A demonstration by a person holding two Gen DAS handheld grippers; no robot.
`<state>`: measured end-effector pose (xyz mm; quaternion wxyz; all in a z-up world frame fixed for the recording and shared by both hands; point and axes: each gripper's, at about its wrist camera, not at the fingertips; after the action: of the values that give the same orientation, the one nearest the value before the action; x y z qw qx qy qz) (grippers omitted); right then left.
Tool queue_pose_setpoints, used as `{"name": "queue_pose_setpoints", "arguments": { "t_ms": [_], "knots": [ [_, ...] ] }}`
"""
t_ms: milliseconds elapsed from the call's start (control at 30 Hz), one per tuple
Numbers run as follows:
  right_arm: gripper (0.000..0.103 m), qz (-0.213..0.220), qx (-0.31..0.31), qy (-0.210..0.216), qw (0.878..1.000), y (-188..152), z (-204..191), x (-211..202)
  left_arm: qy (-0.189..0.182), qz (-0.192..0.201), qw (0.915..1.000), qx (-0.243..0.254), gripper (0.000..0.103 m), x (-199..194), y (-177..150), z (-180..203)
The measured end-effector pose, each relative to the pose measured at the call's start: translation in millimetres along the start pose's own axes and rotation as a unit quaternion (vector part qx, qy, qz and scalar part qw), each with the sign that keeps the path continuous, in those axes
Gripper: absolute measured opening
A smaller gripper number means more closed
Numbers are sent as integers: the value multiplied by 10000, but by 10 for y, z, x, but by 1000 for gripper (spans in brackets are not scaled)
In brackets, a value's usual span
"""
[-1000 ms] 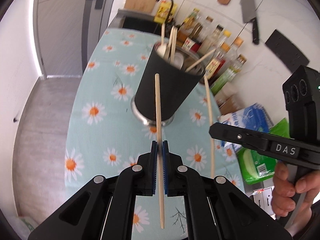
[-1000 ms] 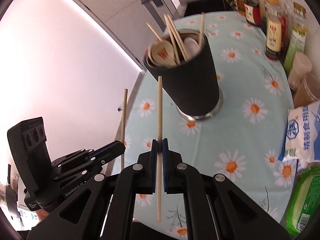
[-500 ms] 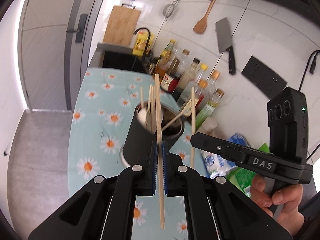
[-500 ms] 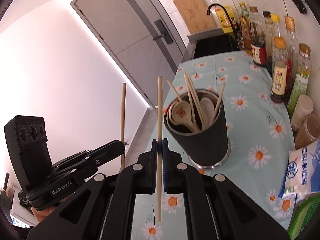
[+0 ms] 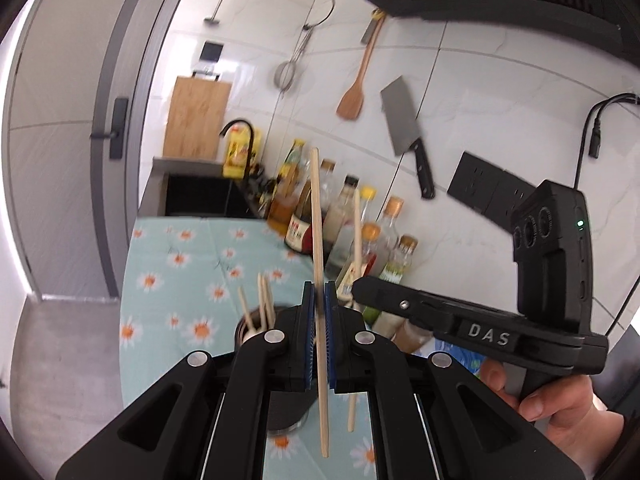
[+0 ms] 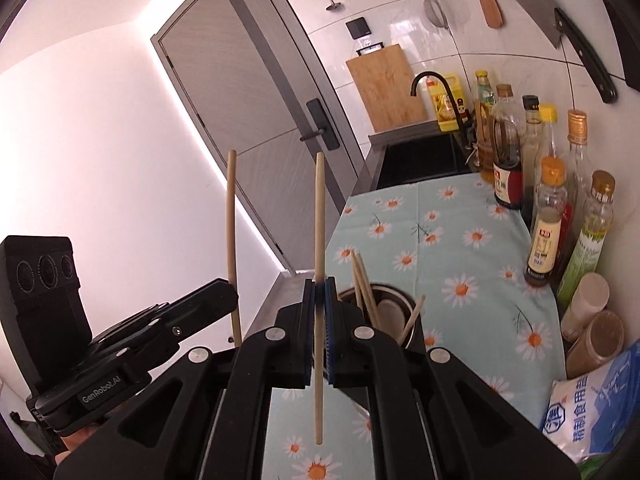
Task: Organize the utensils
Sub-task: 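Carry chopstick with left tool while right tool carries its chopstick over the holder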
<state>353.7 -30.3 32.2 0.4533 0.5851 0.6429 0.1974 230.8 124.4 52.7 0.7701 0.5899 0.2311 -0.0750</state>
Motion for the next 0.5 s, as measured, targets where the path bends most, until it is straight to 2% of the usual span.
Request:
{"name": "queue_pose_setpoints", "arguments": {
  "t_ms": [300,500],
  "knots": [
    [6,530,-557,-12,9970,226,-32,35,-92,490,9987,118,4,73,265,-29],
    [6,859,-845,-74,9927,322,-35,44,-192,827,9962,175,4,133,325,-37]
  ]
}}
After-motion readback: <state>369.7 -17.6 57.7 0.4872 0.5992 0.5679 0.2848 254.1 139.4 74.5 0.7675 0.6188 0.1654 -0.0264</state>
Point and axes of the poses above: each gripper's, at about its wrist camera, not at the fingertips, and x roughly the way its jaws point, z to its right, y to its top, and after that the axes turned 14 degrees about y, right-handed
